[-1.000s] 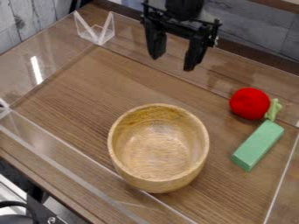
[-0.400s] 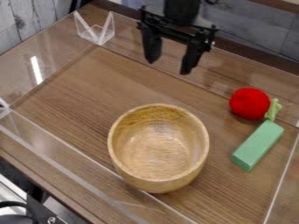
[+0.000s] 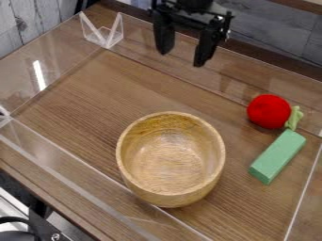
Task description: Remove the green stick from the brown bowl and put it on the table
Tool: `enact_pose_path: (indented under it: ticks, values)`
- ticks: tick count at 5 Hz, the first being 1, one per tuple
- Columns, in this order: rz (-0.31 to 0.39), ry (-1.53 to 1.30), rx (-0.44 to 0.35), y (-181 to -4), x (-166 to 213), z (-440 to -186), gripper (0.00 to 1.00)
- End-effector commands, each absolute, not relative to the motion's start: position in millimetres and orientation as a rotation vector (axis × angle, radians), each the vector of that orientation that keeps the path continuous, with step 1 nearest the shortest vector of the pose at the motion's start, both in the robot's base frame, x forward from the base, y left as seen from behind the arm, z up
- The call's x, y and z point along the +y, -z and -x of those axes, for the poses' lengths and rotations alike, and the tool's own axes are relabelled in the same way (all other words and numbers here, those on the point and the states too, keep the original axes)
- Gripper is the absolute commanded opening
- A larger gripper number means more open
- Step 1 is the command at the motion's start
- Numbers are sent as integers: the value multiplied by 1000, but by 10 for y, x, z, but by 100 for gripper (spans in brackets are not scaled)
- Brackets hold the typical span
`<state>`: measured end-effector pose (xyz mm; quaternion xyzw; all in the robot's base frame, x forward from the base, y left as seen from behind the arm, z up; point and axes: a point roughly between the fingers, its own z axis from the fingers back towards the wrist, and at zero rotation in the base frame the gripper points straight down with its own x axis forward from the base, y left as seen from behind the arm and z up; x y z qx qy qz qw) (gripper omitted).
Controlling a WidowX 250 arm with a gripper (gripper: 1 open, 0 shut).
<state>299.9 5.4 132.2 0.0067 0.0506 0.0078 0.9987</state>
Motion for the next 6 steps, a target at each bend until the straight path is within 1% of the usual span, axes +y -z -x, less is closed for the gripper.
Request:
enact_pose_path:
  ticks: [1, 2, 3, 4, 6]
  values:
    - [-7, 30, 45, -1416, -16, -3028, 100]
    - [2, 61, 48, -1381, -37, -2935, 100]
    - [2, -12, 35, -1545, -25, -3013, 100]
    - [7, -65, 25, -1564, -16, -3066, 100]
    - [-5, -13, 79, -1399, -155, -3023, 100]
